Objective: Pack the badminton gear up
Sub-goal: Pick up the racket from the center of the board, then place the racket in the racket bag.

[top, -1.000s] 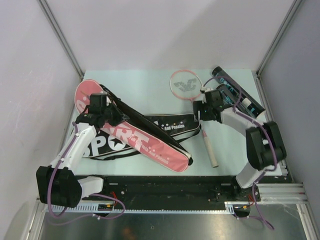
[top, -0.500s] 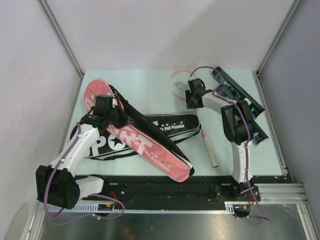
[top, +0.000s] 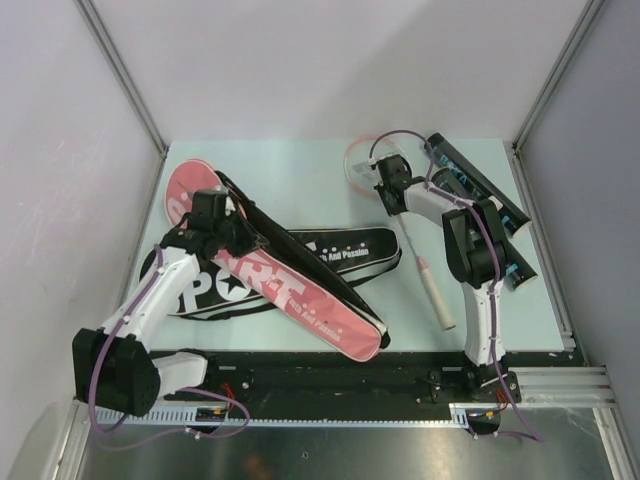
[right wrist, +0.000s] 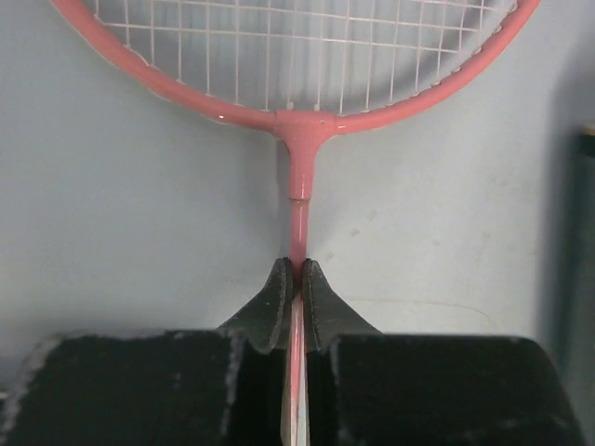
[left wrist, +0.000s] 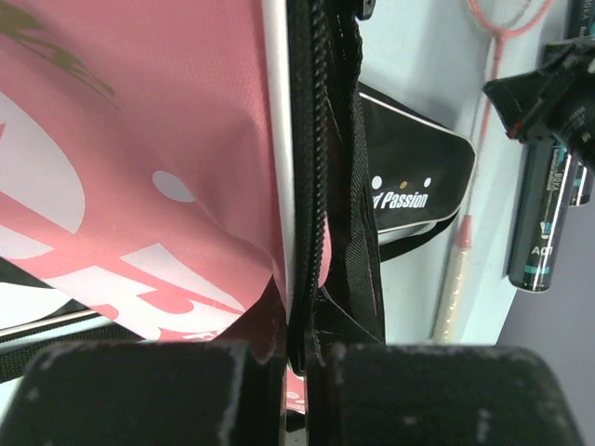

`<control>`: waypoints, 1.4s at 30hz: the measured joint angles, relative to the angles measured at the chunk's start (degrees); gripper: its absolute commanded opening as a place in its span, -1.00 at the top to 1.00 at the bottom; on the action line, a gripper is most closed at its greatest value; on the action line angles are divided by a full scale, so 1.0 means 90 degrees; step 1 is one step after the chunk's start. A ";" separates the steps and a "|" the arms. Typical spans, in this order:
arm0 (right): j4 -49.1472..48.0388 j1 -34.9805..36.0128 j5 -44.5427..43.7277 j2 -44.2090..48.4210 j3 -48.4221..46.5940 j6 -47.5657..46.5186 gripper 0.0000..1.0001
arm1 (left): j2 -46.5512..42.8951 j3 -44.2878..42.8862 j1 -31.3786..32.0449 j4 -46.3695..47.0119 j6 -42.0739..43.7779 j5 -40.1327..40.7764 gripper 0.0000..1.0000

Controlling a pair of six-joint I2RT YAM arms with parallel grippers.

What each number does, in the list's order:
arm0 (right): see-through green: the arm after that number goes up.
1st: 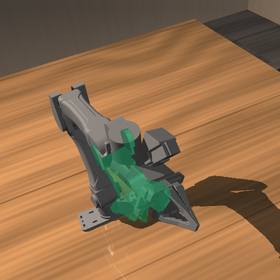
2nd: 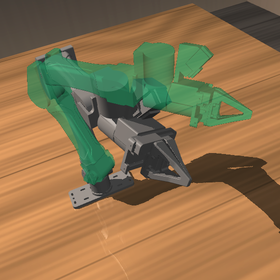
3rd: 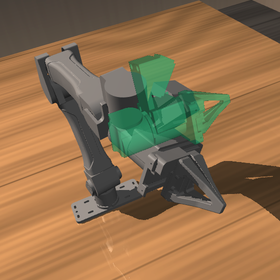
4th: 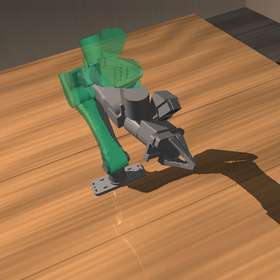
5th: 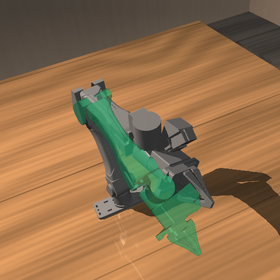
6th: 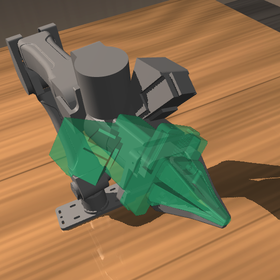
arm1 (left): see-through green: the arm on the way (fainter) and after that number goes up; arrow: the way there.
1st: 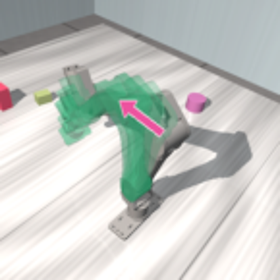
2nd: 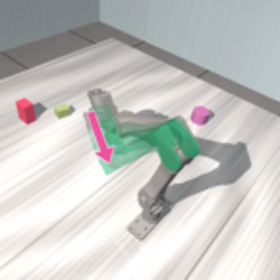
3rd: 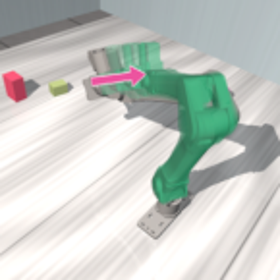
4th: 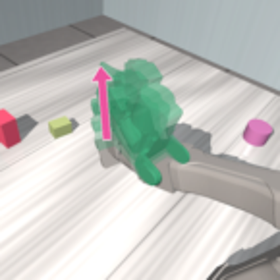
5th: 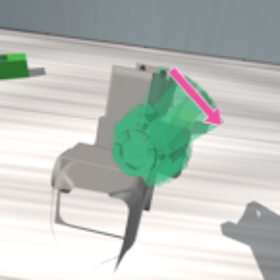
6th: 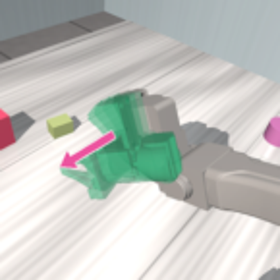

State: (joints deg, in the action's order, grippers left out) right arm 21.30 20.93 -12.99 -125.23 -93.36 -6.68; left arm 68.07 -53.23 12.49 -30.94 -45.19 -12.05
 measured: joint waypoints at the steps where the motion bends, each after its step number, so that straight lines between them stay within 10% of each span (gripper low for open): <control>1: -0.0129 0.0058 -0.0202 0.0136 0.0204 -0.0301 1.00 | 0.0061 -0.0007 0.0000 0.0007 -0.0002 0.0007 0.99; 17: -0.0367 0.3196 -0.2300 0.4248 0.2936 -0.1651 1.00 | 0.0991 -0.0658 -0.0158 -0.0024 0.0491 0.0328 0.99; 42: -0.0236 0.5734 -0.3043 0.3432 0.2890 -0.2501 1.00 | -0.0828 0.0420 0.0430 0.0690 0.0852 0.0107 1.00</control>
State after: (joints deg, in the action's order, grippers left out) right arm 19.18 72.53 -40.38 -94.35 -67.35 -29.19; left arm 60.62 -49.45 16.36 -24.73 -37.52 -11.09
